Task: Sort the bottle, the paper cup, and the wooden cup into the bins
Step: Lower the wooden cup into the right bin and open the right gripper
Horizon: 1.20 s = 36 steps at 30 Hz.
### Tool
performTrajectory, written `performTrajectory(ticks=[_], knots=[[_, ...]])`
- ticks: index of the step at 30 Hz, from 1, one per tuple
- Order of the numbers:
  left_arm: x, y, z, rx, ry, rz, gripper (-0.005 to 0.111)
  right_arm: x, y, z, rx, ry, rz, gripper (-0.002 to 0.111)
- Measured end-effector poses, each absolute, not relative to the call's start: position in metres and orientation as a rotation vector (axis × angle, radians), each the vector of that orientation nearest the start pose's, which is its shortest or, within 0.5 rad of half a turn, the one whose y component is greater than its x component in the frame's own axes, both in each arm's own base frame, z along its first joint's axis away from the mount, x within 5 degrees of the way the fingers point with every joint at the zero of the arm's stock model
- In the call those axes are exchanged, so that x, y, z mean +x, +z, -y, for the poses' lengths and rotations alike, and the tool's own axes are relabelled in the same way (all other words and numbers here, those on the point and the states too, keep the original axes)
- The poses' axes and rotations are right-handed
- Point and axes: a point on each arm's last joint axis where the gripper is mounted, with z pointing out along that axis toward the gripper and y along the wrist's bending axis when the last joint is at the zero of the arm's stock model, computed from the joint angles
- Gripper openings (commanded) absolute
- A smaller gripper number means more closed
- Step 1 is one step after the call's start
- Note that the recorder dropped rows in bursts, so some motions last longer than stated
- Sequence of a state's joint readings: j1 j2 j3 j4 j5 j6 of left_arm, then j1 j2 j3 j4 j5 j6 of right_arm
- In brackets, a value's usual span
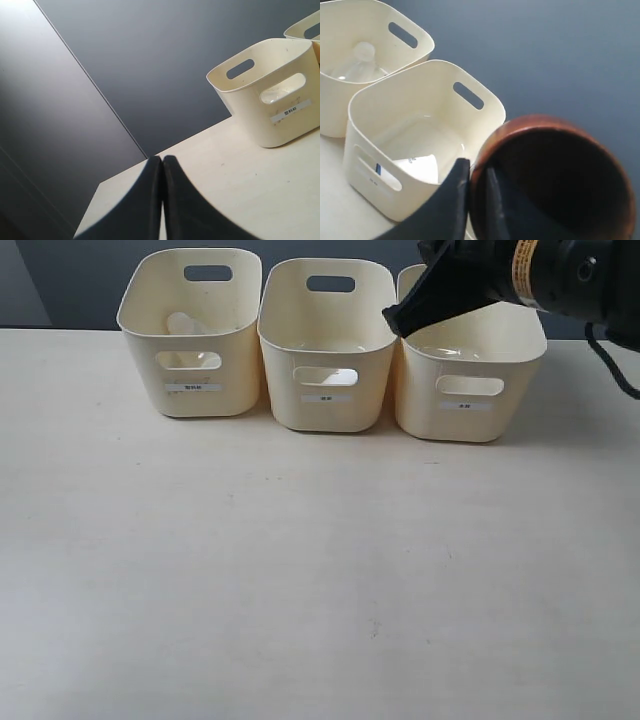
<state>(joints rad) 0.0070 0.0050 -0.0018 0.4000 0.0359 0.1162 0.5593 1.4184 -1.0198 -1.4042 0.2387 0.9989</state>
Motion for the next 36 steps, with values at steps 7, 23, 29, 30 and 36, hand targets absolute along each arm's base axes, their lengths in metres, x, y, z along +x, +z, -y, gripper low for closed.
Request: performTrajectory(ticks=[7,23,29,30,36], knots=[[0.057,0.211,-0.002,0.376,0.428,-1.488,0.0,0.329,0.294,-0.124,-0.529,0.004,-1.918,-0.001],[0.057,0.211,-0.002,0.376,0.428,-1.488,0.0,0.381,0.23,-0.095,-0.259,0.246,-2.094,-0.001],[0.057,0.211,-0.002,0.376,0.428,-1.488,0.0,0.385,0.221,-0.095,-0.267,0.213,-2.121,-0.001],[0.057,0.211,-0.002,0.376,0.428,-1.488,0.0,0.386,0.22,-0.094,-0.264,0.208,-2.123,-0.001],[0.057,0.211,-0.002,0.376,0.428,-1.488,0.0,0.393,0.217,-0.093,-0.25,0.177,-2.135,-0.001]])
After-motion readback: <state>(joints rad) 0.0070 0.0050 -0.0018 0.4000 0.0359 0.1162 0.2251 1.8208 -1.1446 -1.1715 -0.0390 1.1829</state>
